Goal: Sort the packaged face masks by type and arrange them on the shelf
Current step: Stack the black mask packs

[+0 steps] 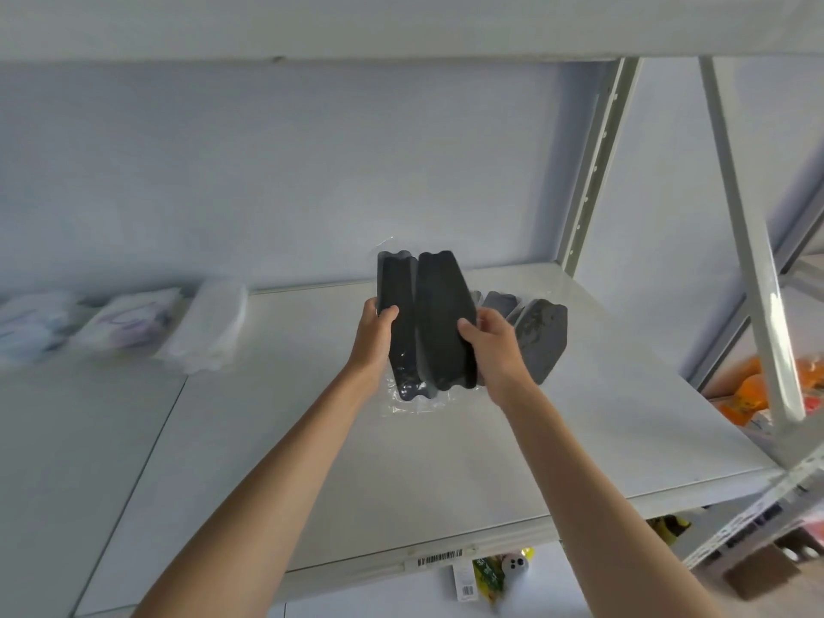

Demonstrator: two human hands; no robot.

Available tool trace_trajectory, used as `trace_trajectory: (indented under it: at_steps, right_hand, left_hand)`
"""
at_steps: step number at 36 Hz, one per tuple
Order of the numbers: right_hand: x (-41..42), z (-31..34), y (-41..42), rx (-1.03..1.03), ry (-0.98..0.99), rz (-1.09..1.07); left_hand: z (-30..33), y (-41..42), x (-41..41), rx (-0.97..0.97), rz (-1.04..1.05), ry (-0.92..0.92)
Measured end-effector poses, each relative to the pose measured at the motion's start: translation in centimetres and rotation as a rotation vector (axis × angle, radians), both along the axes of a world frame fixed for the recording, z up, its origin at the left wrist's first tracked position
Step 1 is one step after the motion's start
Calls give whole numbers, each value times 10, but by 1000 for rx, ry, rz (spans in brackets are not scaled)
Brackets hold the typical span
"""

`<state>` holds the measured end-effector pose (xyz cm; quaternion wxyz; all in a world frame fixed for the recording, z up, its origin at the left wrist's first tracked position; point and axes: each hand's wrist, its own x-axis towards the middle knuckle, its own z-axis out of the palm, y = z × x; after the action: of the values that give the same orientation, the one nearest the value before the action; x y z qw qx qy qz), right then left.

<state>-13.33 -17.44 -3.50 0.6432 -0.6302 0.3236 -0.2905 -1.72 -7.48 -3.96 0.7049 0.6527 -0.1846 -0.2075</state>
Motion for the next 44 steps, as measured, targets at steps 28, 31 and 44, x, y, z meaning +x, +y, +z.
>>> trace_trajectory:
  at_steps: [28, 31, 44]
  right_hand:
    - [-43, -21, -119, -368, 1078, -139]
    - [-50, -22, -124, -286, 845, -183]
    - [-4, -13, -6, -155, 71, 65]
  left_hand:
    - [-14, 13, 13, 2, 39, -71]
    - [-14, 13, 14, 4, 38, -73]
    - [-6, -1, 6, 26, 25, -25]
